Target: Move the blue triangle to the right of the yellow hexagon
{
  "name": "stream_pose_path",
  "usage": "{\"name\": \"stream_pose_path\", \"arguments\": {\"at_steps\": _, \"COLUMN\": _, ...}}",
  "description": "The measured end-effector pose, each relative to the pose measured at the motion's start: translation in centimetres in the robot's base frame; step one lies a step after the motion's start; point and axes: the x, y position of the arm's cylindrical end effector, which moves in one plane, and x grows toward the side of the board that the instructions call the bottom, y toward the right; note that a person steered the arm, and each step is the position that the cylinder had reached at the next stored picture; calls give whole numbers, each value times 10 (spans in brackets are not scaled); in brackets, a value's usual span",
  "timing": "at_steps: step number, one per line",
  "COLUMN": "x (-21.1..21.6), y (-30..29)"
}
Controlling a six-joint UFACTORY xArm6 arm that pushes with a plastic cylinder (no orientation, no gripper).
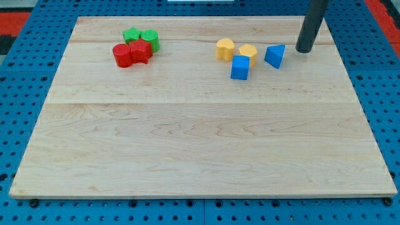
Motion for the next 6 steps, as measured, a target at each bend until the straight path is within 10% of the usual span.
{"name": "stream_pose_path", "arguments": {"at_steps": 6, "x": 46, "y": -45}}
